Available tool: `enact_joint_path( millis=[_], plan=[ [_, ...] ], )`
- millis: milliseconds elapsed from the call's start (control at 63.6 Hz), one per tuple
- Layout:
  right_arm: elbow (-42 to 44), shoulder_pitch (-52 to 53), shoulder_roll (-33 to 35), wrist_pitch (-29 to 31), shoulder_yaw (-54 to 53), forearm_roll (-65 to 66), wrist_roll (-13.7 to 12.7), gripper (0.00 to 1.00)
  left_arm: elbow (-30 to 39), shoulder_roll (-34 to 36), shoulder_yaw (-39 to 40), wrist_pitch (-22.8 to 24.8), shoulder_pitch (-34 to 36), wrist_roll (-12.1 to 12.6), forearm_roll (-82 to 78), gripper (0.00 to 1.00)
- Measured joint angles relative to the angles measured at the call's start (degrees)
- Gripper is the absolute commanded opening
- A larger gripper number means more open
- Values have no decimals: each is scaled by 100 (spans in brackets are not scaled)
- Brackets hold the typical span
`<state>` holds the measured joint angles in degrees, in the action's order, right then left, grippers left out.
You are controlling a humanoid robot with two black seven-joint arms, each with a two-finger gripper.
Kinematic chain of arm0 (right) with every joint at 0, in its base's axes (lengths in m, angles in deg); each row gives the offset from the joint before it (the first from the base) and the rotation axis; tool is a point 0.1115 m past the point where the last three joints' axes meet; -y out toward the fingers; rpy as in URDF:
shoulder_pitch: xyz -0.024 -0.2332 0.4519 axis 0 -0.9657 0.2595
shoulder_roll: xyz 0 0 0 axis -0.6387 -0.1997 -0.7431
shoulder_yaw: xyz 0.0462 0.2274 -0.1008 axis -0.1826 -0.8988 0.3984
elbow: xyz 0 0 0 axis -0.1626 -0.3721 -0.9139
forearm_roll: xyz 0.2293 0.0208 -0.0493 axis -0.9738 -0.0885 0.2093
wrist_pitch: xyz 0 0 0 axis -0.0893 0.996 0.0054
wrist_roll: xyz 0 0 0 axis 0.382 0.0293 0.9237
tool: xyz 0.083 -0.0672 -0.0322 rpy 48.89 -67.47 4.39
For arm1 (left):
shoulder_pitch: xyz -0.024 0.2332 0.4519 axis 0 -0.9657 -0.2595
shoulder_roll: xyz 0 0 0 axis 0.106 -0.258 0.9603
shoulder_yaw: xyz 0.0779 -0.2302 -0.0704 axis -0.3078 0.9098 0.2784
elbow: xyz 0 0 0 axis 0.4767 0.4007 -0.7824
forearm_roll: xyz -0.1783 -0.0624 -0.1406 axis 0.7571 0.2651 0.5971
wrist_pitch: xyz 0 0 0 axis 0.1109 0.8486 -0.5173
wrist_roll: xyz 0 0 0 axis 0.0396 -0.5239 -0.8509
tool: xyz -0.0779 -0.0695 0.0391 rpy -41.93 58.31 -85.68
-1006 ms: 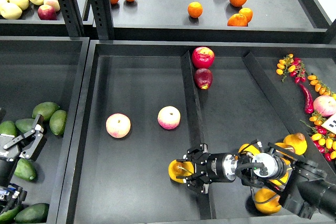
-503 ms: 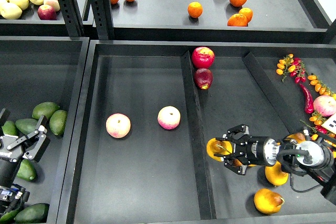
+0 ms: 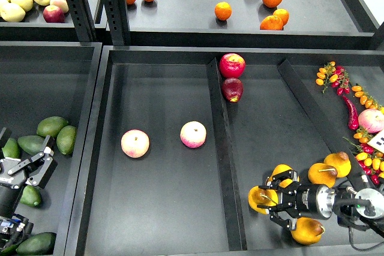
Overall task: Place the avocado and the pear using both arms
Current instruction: 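Carry pear with right gripper to the yellow pear pile and release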
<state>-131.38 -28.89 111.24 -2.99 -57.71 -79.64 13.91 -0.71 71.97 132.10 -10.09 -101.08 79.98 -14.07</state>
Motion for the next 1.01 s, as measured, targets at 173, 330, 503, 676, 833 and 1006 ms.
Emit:
enact_joint_path(
  millis=[173, 330, 503, 676, 833, 1006],
  plan=[
    [44, -30, 9, 36, 0, 114, 0, 17, 2, 0, 0, 0, -22, 0, 0, 99],
    [85, -30, 9, 37, 0, 190, 0, 18, 3, 0, 8, 0, -37, 0, 0, 99],
    [166, -12, 1, 37, -8, 422, 0, 19, 3, 0, 14, 0, -41, 0, 0, 99],
    [255, 14, -27, 37, -12, 563, 0, 22, -1, 0, 10, 0, -41, 0, 0, 99],
    [395, 16, -70, 37, -108, 635, 0, 48, -6, 0, 0, 0, -41, 0, 0, 99],
    [526, 8, -116, 32, -173, 644, 0, 62, -6, 0, -3, 0, -41, 0, 0, 99]
  ],
)
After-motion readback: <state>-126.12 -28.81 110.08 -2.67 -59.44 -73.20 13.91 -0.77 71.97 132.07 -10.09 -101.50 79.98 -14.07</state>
